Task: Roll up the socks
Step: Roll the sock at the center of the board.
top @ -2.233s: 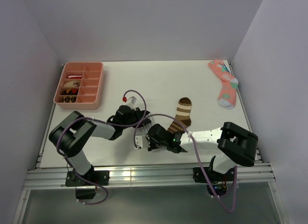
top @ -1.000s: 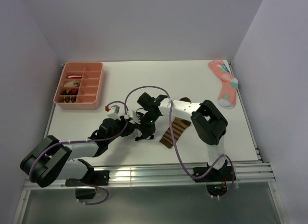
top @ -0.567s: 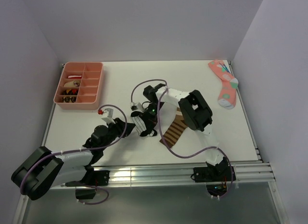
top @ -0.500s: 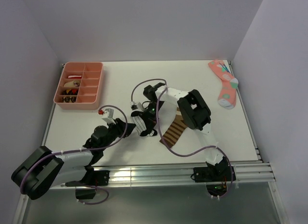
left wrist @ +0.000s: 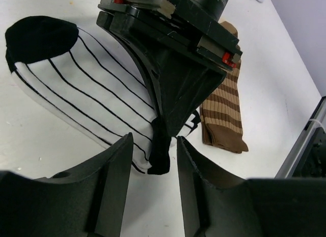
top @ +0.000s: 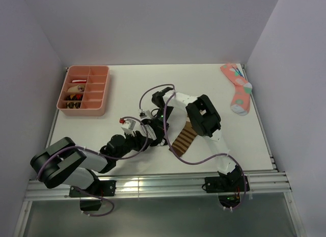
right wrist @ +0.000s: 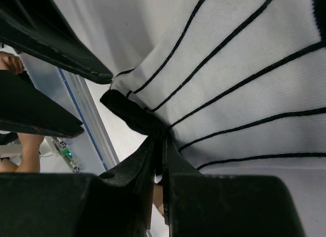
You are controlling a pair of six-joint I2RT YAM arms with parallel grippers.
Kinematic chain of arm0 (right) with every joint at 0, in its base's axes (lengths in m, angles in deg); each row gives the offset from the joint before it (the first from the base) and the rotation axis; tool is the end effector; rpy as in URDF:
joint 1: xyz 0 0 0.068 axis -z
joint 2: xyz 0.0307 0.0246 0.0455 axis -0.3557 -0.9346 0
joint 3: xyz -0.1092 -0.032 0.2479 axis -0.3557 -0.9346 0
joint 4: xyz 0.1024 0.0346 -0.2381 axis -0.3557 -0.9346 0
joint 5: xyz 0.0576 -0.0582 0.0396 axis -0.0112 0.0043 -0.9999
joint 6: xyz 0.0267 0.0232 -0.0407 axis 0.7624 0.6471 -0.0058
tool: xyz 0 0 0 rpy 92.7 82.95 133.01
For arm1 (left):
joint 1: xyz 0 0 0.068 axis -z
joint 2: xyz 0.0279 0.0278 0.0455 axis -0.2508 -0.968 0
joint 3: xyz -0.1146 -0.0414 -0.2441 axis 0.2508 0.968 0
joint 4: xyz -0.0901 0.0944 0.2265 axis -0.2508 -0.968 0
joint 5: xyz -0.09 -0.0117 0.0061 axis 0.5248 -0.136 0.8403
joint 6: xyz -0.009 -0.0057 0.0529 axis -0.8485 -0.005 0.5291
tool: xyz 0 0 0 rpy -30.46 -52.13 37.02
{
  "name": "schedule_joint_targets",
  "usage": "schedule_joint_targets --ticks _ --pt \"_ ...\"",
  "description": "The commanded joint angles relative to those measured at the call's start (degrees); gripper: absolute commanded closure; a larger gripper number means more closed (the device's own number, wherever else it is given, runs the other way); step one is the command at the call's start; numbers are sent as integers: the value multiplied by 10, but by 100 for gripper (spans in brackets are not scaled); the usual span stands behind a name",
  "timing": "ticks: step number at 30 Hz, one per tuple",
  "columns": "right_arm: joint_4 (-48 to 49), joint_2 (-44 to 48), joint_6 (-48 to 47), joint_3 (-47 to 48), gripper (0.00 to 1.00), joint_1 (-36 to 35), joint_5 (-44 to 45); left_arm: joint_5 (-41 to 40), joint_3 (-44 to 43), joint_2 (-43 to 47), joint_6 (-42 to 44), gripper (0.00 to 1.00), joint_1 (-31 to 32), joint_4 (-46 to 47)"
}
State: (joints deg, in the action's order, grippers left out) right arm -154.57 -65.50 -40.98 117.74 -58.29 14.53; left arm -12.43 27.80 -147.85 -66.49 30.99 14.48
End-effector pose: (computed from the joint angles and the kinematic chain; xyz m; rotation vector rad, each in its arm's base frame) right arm 0.3217 0.2790 0.1230 1.4659 -2.2417 -1.1449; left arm 0.1467 -0.1495 0.1297 0.1460 1.9323 -1.0000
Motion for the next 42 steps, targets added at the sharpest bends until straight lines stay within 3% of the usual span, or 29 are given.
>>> schedule_joint_targets --ticks 1,15,23,36,42 --pt "-25 -13 1 22 92 0 8 1 -19 -26 26 54 11 62" --pt "-37 -34 14 37 91 0 16 1 -58 -75 62 50 41 26" --pt "-46 -44 16 44 91 -1 10 -49 -65 -74 75 50 55 -25" --pt "-50 -49 16 47 91 1 8 -77 -64 -98 68 52 74 -32" --pt "-39 -43 20 34 90 0 5 -95 -72 -98 54 72 77 -56"
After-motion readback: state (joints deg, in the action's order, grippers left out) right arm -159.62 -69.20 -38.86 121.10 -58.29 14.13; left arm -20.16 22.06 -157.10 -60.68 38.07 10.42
